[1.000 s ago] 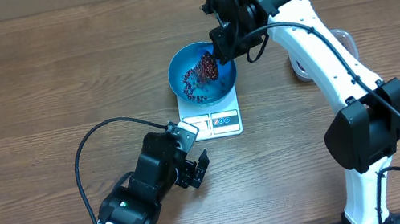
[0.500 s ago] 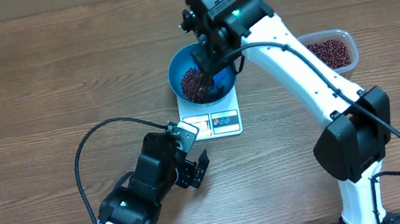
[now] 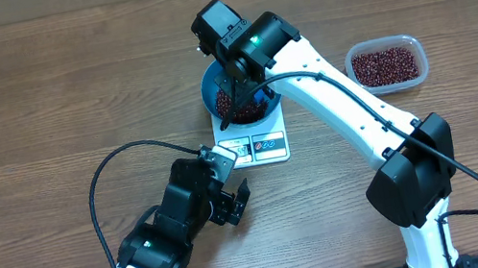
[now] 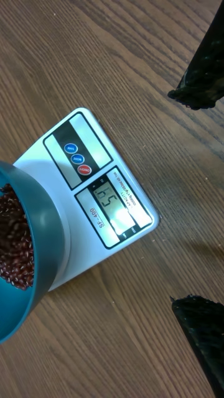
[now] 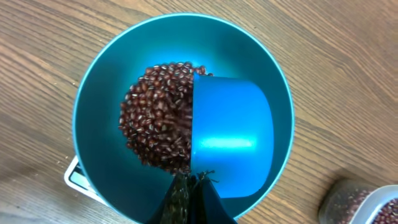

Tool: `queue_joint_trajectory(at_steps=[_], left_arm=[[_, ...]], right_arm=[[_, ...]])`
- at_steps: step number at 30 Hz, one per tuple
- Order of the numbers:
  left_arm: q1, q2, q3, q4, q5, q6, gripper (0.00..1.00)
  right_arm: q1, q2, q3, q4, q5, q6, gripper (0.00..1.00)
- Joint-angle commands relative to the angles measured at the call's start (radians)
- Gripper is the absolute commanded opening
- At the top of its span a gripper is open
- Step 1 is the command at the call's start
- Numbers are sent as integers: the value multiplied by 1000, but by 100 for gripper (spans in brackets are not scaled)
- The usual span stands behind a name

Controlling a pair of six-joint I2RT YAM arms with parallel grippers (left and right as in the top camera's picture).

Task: Scoop item into bowl and weigh 150g on scale
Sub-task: 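Tilt the scoop with the right gripper to pour beans into the bowl, then raise the emptied scoop above the bowl with the right gripper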

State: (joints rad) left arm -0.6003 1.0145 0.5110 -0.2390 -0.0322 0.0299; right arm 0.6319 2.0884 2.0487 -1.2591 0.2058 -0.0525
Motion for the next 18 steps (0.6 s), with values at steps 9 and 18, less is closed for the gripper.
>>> queue_joint_trajectory(at_steps=[9, 18], left_arm=[[5, -13, -5, 4, 15, 16, 100], [5, -13, -5, 4, 15, 16, 100]], right_arm=[[2, -36, 42, 2, 48, 4, 4], [2, -79, 42, 9, 47, 5, 4]])
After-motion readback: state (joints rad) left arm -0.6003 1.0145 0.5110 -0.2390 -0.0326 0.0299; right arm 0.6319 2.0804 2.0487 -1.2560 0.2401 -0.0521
